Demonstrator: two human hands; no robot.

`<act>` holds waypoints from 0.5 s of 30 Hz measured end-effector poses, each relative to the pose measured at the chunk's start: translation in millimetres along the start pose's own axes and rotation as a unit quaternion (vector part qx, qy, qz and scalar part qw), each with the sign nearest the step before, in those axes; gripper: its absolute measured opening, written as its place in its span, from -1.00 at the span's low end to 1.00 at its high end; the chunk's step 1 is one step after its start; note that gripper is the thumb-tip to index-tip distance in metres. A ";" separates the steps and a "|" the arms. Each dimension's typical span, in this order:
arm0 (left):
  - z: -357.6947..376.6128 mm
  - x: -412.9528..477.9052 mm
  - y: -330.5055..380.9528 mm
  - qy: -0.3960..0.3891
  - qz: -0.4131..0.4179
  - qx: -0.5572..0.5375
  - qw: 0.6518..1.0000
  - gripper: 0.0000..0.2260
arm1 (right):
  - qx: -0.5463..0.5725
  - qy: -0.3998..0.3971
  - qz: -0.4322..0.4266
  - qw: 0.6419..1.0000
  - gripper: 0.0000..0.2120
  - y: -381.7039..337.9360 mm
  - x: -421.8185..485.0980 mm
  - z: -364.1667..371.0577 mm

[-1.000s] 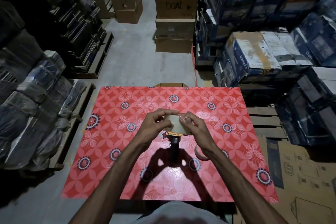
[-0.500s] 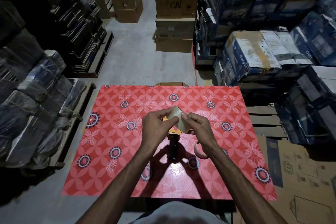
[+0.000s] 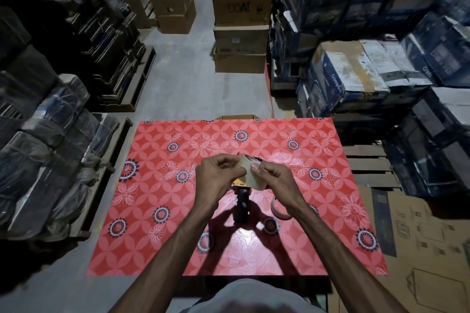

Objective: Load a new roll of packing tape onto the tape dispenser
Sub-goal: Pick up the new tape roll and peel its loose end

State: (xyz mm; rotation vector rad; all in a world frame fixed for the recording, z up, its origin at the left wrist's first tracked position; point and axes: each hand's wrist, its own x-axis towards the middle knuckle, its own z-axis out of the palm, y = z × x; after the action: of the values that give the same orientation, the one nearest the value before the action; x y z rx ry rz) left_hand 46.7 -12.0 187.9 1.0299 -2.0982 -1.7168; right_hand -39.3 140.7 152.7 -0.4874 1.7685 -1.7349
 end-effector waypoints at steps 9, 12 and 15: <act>0.9 4.0 7.1 0.006 -0.015 -0.031 0.999 -0.74 | -0.016 0.008 -0.009 1.000 -0.44 5.1 1.5 2.2; 1.1 5.5 6.8 0.008 -0.019 -0.034 0.999 -0.73 | -0.005 0.012 -0.012 1.000 -0.40 10.7 2.8 4.2; -1.8 6.0 6.5 -0.004 -0.029 -0.055 0.998 -0.86 | -0.007 0.022 -0.015 1.000 -0.45 11.4 3.8 3.1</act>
State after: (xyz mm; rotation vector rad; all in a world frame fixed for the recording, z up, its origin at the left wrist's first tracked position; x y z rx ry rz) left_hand 41.1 -16.9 193.0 1.0641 -1.9726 -1.8438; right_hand -38.4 136.7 141.0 -0.4881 1.8136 -1.7670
